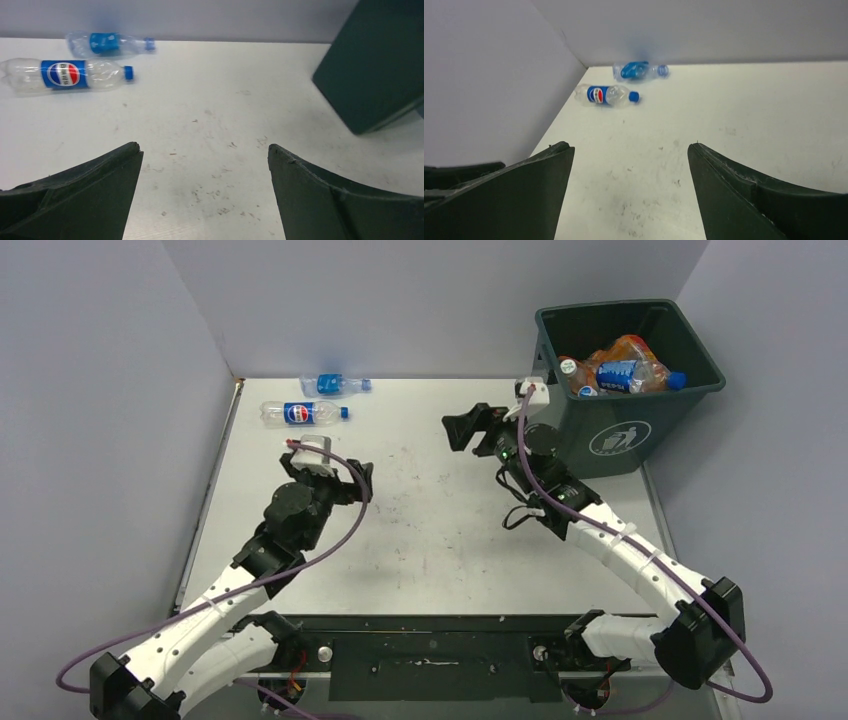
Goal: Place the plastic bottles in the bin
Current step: Pick up the plastic bottle at the center of the board.
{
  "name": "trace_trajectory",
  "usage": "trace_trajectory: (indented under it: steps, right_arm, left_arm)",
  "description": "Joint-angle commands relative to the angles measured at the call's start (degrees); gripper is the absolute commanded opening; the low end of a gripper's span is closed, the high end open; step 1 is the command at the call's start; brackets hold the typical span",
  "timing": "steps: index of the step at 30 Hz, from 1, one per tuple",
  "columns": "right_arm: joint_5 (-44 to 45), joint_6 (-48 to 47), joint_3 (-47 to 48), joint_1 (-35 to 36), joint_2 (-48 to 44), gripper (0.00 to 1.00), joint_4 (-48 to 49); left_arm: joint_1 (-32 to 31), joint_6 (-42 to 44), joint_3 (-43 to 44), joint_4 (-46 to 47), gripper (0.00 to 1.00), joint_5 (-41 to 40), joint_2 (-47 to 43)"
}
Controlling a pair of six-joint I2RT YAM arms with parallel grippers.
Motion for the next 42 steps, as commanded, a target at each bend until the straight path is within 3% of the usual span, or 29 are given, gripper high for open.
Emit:
trace_trajectory:
  steps: [1,3,5,8,14,21,31,42]
  right_arm:
    - [3.00,5.10,-8.91,4.53,-3.87,0.87,6.30]
    - [5.36,6.93,-13.60,6.17,-3.32,0.88,6.14]
    - [3.27,9.42,-18.53,6.52,-3.28,0.88,8.23]
    - [1.51,11.10,-26.09,7.40,-4.72,0.87,12.76]
    - [1.99,7.49,-31.39,10.38,-6.57,0.88,10.39]
    - [-1.27,9.10,-35.80,12.04,-4.68,0.88,13.56]
    - [-1.43,7.99,-36.38,12.89,-0.93,0.87,14.46]
    - [0.91,6.97,-35.20,12.86,-0.40,0.88,13.61]
  left_arm:
    - [10.28,-13.28,2.79,0.61,0.96,-1.94,2.34]
    - [19.29,-25.97,5.13,0.76,0.96,6.34,7.64]
    - [23.44,-34.06,7.57,0.94,0.96,8.78,13.08]
    - [25.44,-39.09,12.20,-0.78,0.96,2.64,20.38]
    - [31.03,-46.76,24.39,-8.16,0.96,-6.08,36.16]
    - [40.41,-54.45,35.93,-10.25,0.96,4.99,51.73]
    - [39.74,-56.61,57.03,-24.00,0.96,1.21,69.40]
    - [36.60,-58.61,73.27,-36.86,0.96,-0.70,82.63]
